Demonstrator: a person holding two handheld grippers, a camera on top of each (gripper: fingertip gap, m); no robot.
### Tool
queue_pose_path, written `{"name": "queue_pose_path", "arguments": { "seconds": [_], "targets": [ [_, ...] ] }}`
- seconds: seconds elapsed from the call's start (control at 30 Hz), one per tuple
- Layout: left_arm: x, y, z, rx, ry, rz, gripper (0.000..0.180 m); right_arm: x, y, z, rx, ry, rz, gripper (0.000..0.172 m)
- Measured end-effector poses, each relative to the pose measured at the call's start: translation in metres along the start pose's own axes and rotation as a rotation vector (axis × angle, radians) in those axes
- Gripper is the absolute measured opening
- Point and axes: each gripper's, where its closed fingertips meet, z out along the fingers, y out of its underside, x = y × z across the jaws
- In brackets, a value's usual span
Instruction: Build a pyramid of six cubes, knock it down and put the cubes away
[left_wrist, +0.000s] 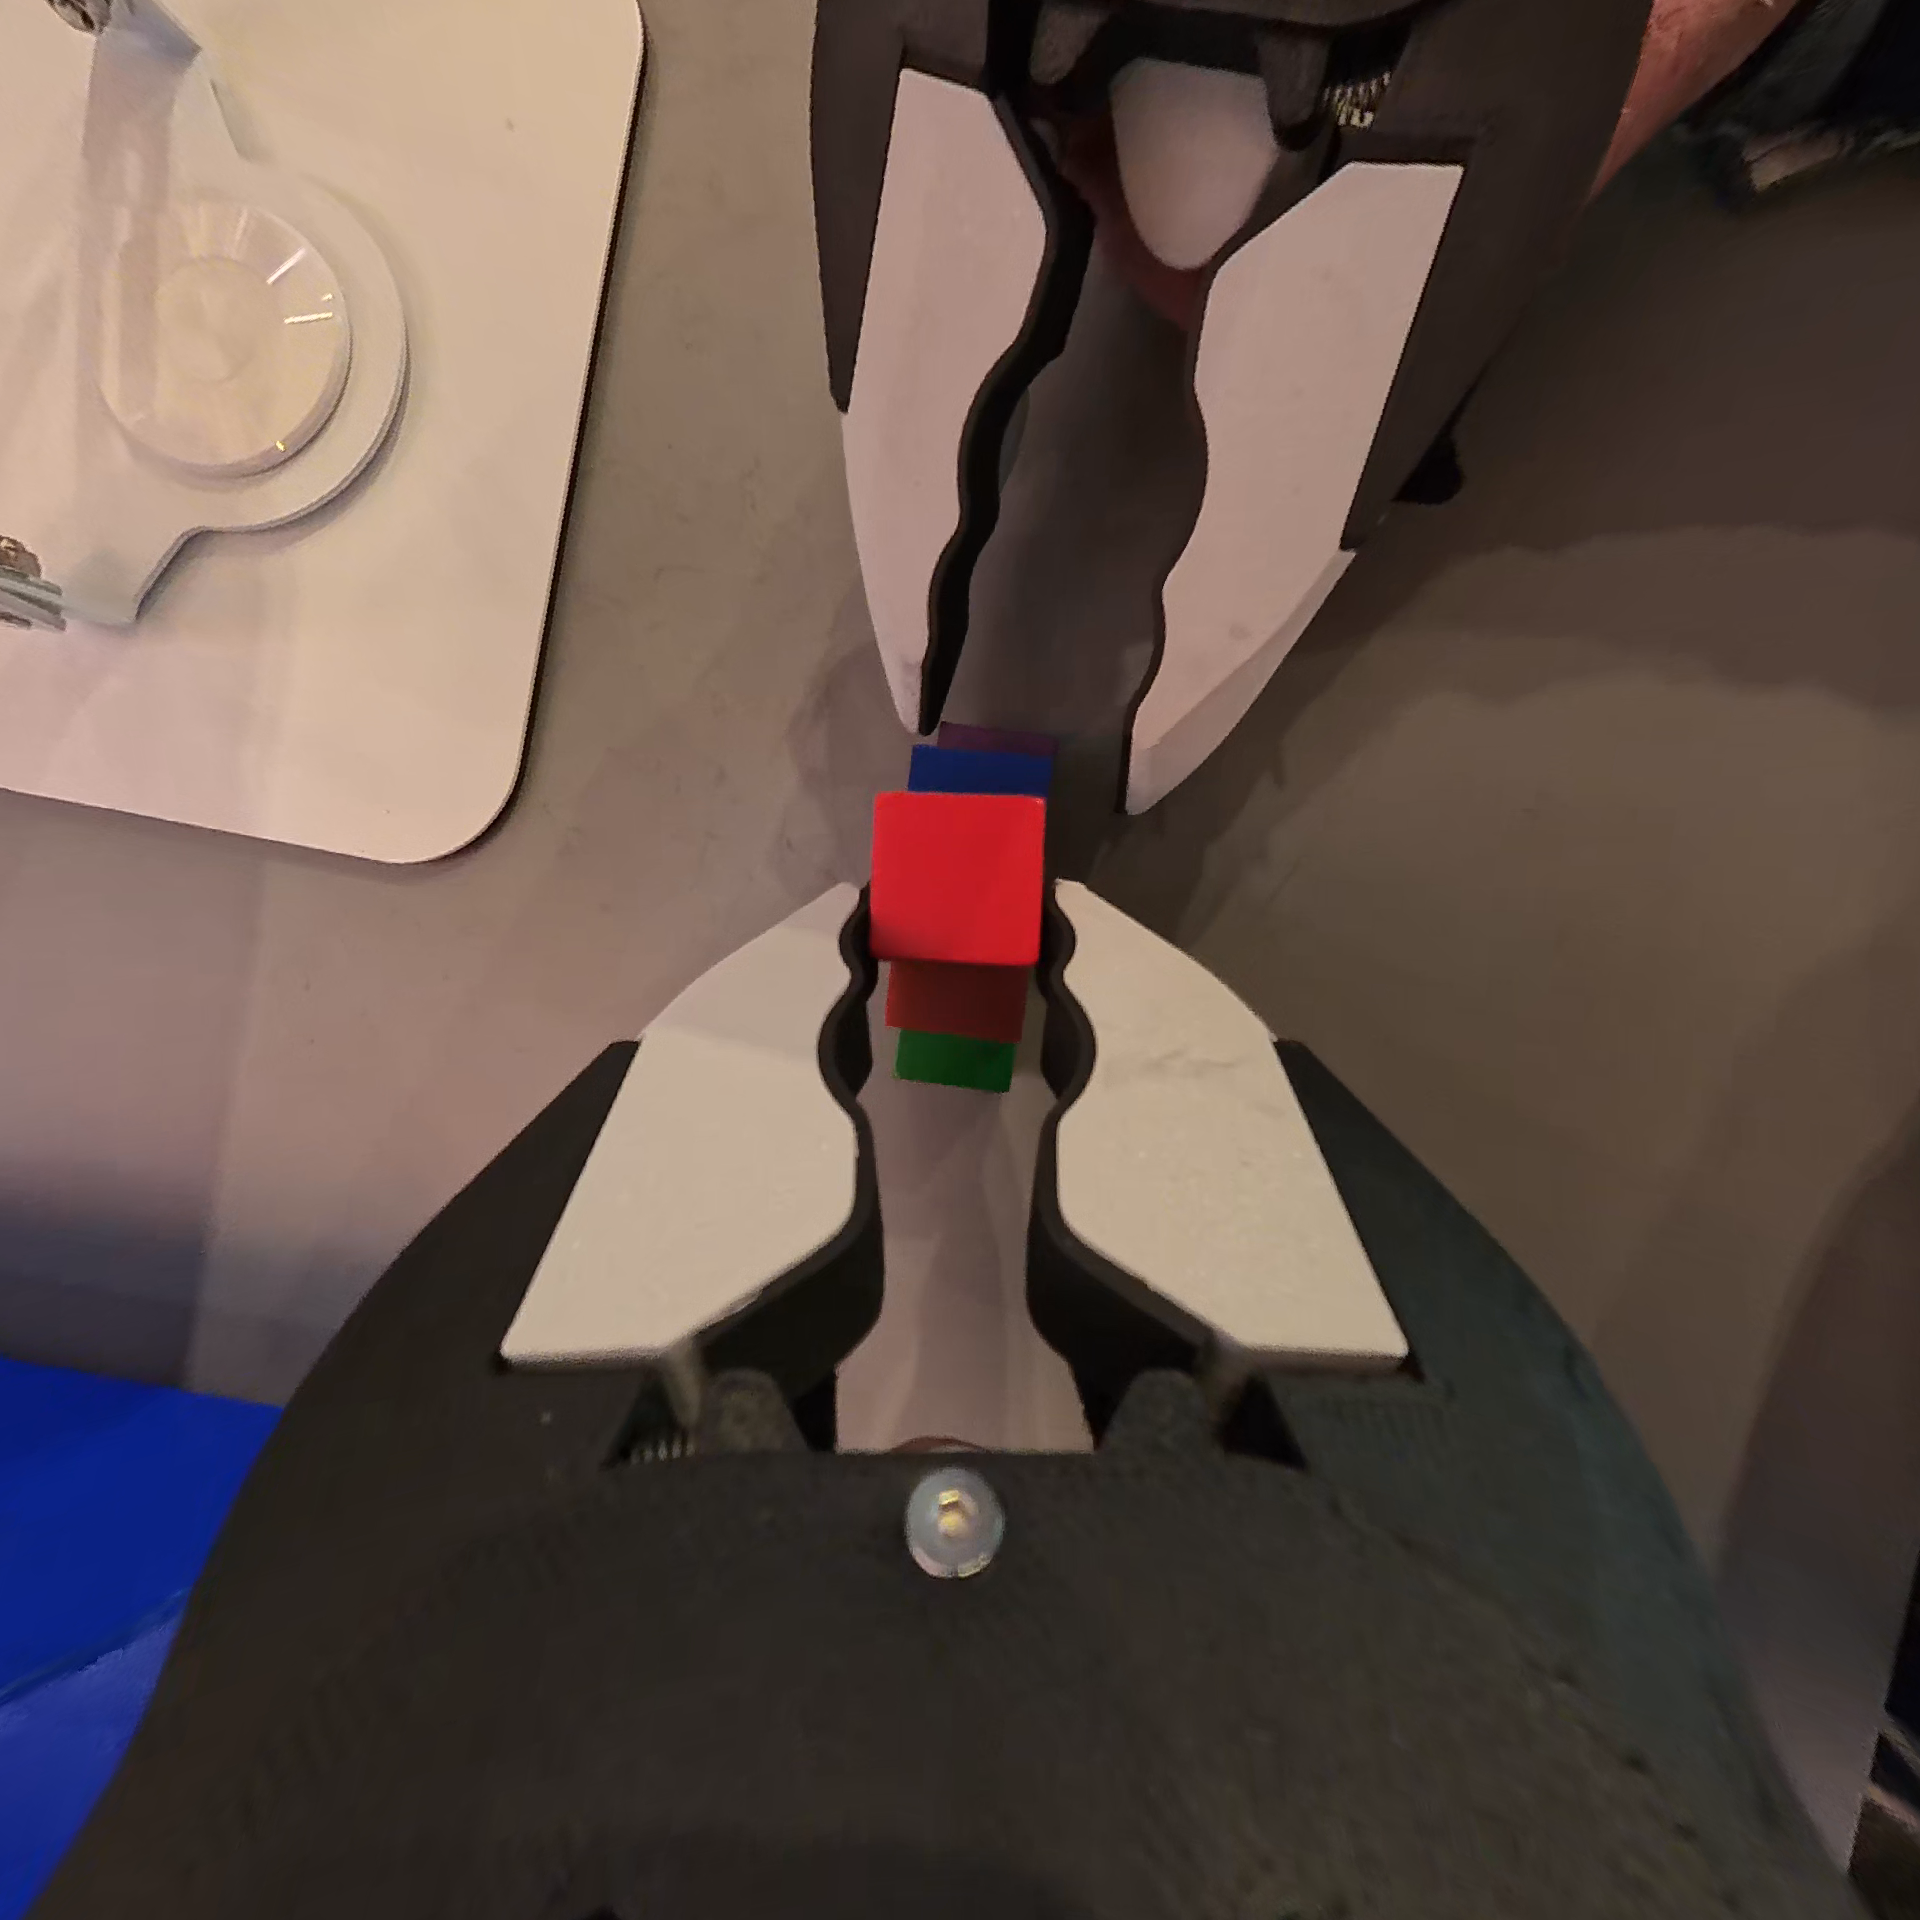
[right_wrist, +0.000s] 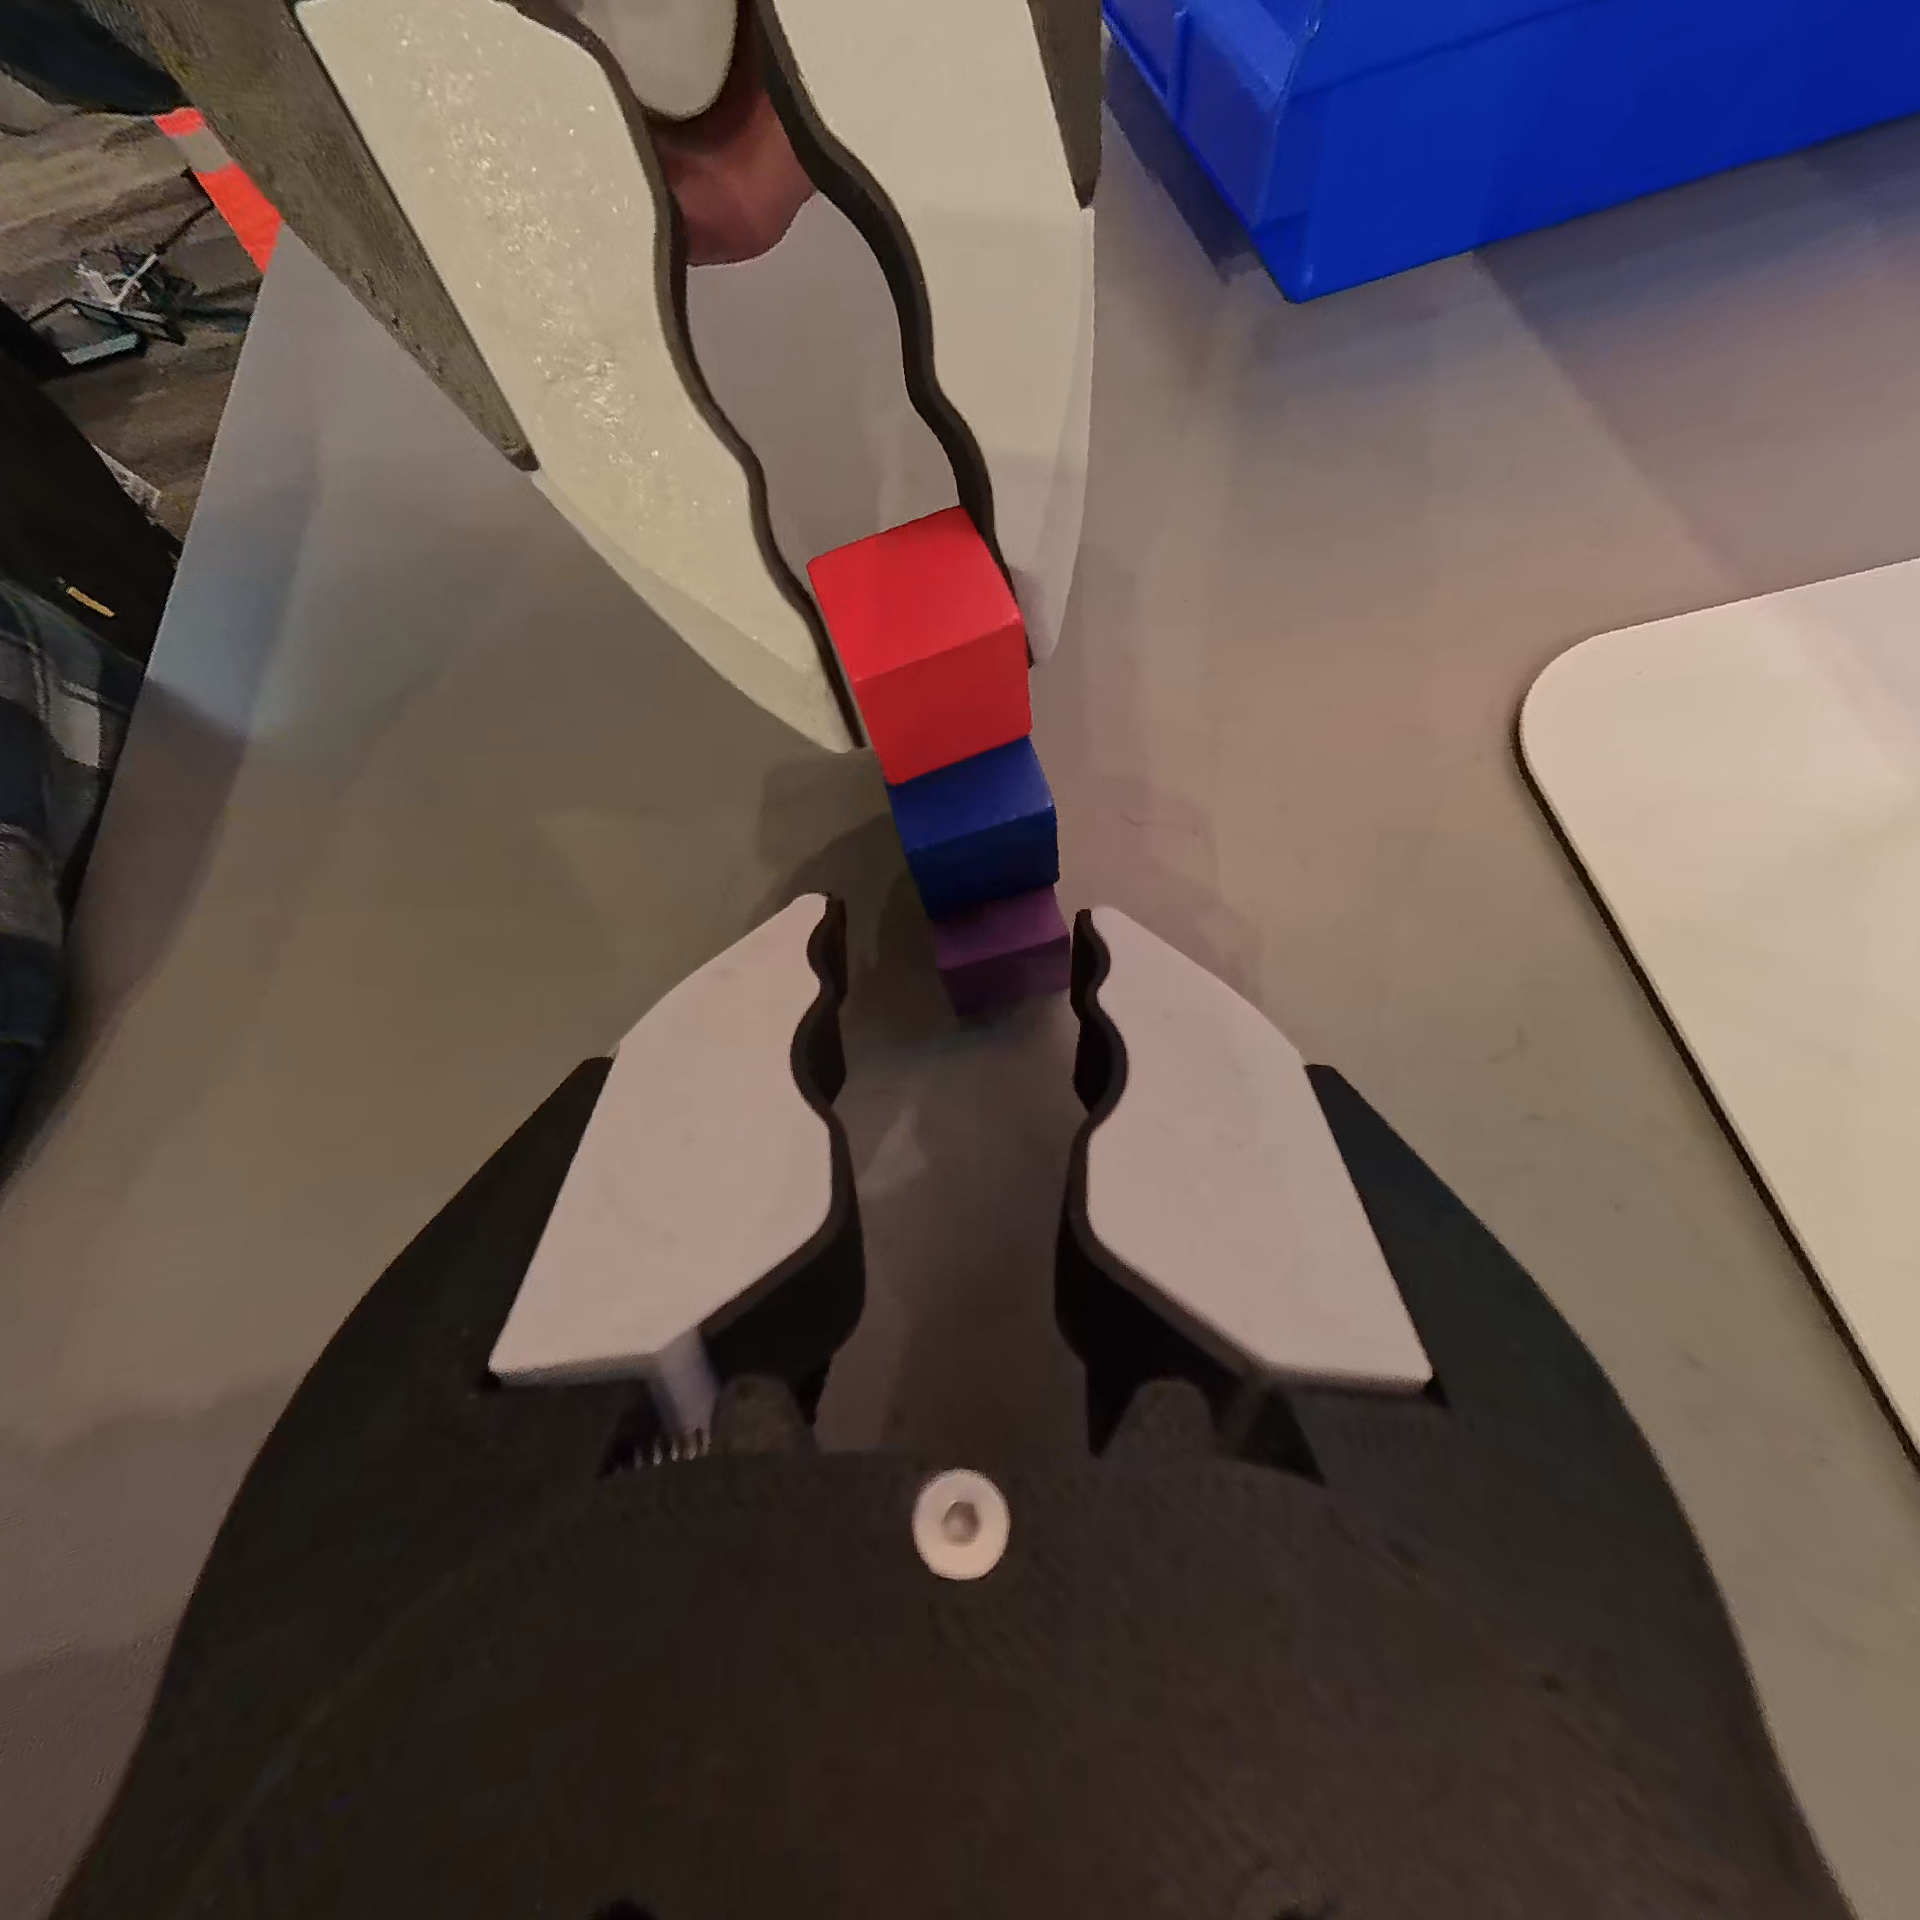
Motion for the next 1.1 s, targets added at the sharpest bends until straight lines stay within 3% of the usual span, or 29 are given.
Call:
{"name": "queue_pose_path", "arguments": {
  "seconds": [0.13,0.37,0.53,0.7,0.9,1.1],
  "targets": [
    [0.002,0.002,0.001,-0.010,0.010,-0.014,0.048,0.000,-0.001,-0.001,0.008,0.001,0.000,0.042],
    [-0.002,0.016,-0.027,0.035,-0.023,-0.080,0.059,0.001,0.011,-0.021,0.022,0.051,0.043,0.041],
    [-0.005,0.066,-0.035,0.027,-0.075,-0.229,0.036,0.007,0.038,-0.050,-0.003,0.160,0.131,0.029],
    [0.004,0.115,-0.019,-0.031,-0.106,-0.337,0.027,0.010,0.064,-0.073,-0.038,0.276,0.230,0.024],
    [0.005,0.114,-0.018,0.074,-0.157,-0.377,0.017,0.008,0.083,-0.085,-0.093,0.415,0.256,0.001],
    [0.006,0.108,-0.014,0.180,-0.184,-0.381,0.023,0.006,0.084,-0.082,-0.125,0.458,0.204,0.003]
  ]
}}
